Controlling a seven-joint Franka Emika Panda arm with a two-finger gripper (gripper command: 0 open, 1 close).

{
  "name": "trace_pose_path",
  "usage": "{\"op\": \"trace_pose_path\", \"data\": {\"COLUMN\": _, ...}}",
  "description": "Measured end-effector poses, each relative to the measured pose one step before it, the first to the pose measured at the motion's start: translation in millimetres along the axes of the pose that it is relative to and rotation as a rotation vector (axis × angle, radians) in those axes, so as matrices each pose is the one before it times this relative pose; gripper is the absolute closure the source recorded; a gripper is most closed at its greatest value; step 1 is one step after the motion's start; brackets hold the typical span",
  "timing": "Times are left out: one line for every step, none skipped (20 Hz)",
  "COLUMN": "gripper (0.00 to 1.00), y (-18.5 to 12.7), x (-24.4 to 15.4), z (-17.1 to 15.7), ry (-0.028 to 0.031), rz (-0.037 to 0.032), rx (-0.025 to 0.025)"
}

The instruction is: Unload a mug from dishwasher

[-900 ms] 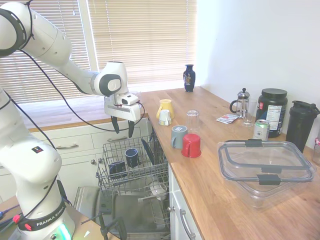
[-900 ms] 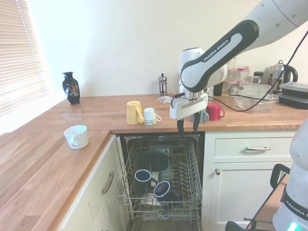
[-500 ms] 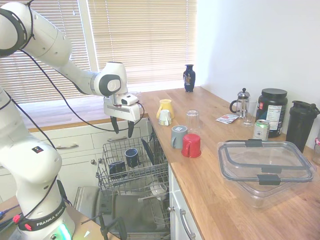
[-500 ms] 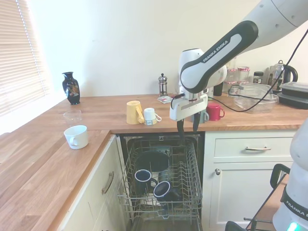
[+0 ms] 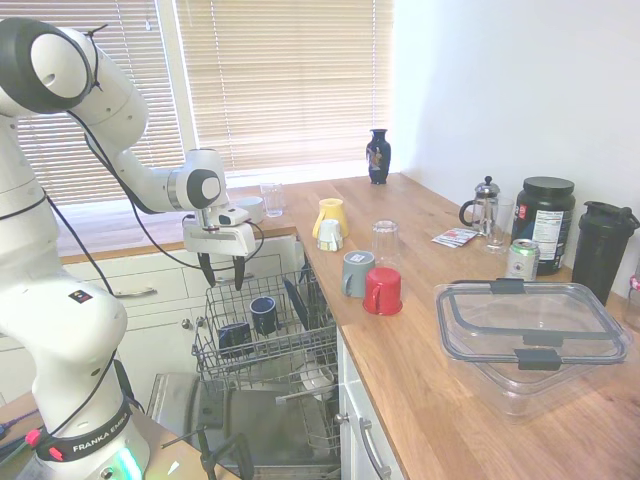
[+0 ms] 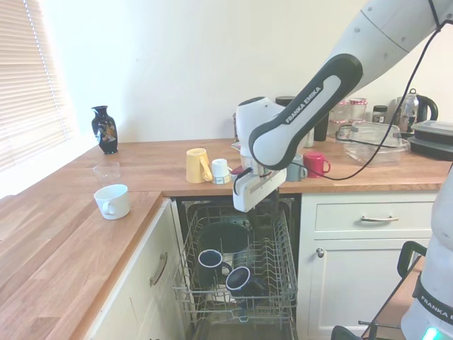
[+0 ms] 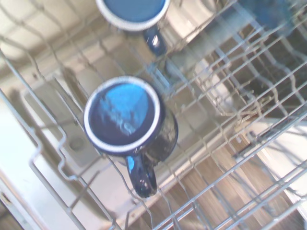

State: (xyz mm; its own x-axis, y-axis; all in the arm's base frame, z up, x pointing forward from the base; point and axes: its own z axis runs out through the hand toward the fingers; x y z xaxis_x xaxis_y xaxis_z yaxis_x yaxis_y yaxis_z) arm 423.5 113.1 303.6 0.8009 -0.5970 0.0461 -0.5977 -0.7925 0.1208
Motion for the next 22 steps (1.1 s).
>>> {"op": "trace_pose_path", "data": {"gripper": 0.00, "y": -4.45, "x": -1.51, "z": 7.89, "ry": 0.00060, "rz": -0.00420, "rx": -0.01600}}
{"op": "trace_pose_path", "data": {"gripper": 0.00, "y": -3.79, "x": -0.54, "z": 6.58, "ry": -0.00229, "rz": -0.00433, "rx": -0.01340}}
{"op": "trace_pose_path", "data": {"gripper": 0.00, "y": -5.05, "x": -0.56, "z": 5.86, "ry": -0.00198, "rz": -0.00452, "rx": -0.01247}}
{"op": "trace_pose_path", "data": {"gripper": 0.00, "y": -5.56, "x": -1.19, "z": 5.99, "ry": -0.00296, "rz": -0.00425, "rx": -0.01131}}
{"op": "trace_pose_path", "data": {"gripper": 0.00, "y": -5.80, "x": -1.31, "z": 5.13, "ry": -0.00285, "rz": -0.00409, "rx": -0.00949}}
{"op": "trace_pose_path", "data": {"gripper": 0.00, "y": -6.18, "x": -2.41, "z": 5.58, "ry": -0.00352, "rz": -0.00597, "rx": -0.00975}}
{"op": "trace_pose_path", "data": {"gripper": 0.00, "y": -6.13, "x": -2.54, "z": 5.92, "ry": -0.00079, "rz": -0.00475, "rx": -0.01165}}
{"op": "trace_pose_path", "data": {"gripper": 0.00, "y": -5.77, "x": -2.37, "z": 6.06, "ry": -0.00127, "rz": -0.00445, "rx": -0.01193}}
{"op": "trace_pose_path", "data": {"gripper": 0.00, "y": -5.77, "x": -1.83, "z": 5.59, "ry": -0.00273, "rz": -0.00119, "rx": -0.01000}}
{"op": "trace_pose_path", "data": {"gripper": 0.00, "y": -5.39, "x": -1.20, "z": 5.16, "ry": -0.00202, "rz": -0.00239, "rx": -0.00975}}
{"op": "trace_pose_path", "data": {"gripper": 0.00, "y": -4.47, "x": -0.57, "z": 5.09, "ry": -0.00366, "rz": 0.00021, "rx": -0.00756}}
{"op": "trace_pose_path", "data": {"gripper": 0.00, "y": -3.24, "x": -0.40, "z": 4.56, "ry": -0.00462, "rz": 0.00108, "rx": -0.00680}}
{"op": "trace_pose_path", "data": {"gripper": 0.00, "y": -2.43, "x": -0.49, "z": 5.22, "ry": -0.00547, "rz": 0.00094, "rx": -0.00742}}
{"op": "trace_pose_path", "data": {"gripper": 0.00, "y": -1.58, "x": 0.28, "z": 5.25, "ry": -0.00489, "rz": 0.00042, "rx": -0.00709}}
{"op": "trace_pose_path", "data": {"gripper": 0.00, "y": -0.70, "x": 0.55, "z": 5.64, "ry": -0.00381, "rz": -0.00063, "rx": -0.00606}}
{"op": "trace_pose_path", "data": {"gripper": 0.00, "y": -0.29, "x": 0.99, "z": 5.99, "ry": -0.00298, "rz": -0.00034, "rx": -0.00239}}
{"op": "trace_pose_path", "data": {"gripper": 0.00, "y": -0.01, "x": 1.66, "z": 6.53, "ry": -0.00226, "rz": -0.00005, "rx": -0.00158}}
{"op": "trace_pose_path", "data": {"gripper": 0.00, "y": -0.16, "x": 1.59, "z": 6.50, "ry": -0.00183, "rz": -0.00031, "rx": -0.00045}}
{"op": "trace_pose_path", "data": {"gripper": 0.00, "y": -0.35, "x": 1.04, "z": 6.00, "ry": -0.00033, "rz": -0.00293, "rx": -0.00065}}
{"op": "trace_pose_path", "data": {"gripper": 0.00, "y": -0.72, "x": 0.43, "z": 6.07, "ry": 0.00080, "rz": -0.00562, "rx": -0.00115}}
{"op": "trace_pose_path", "data": {"gripper": 0.00, "y": -1.20, "x": -0.77, "z": 5.54, "ry": -0.00086, "rz": -0.00572, "rx": -0.00159}}
{"op": "trace_pose_path", "data": {"gripper": 0.00, "y": -1.49, "x": -1.67, "z": 4.76, "ry": 0.00013, "rz": -0.00826, "rx": -0.00333}}
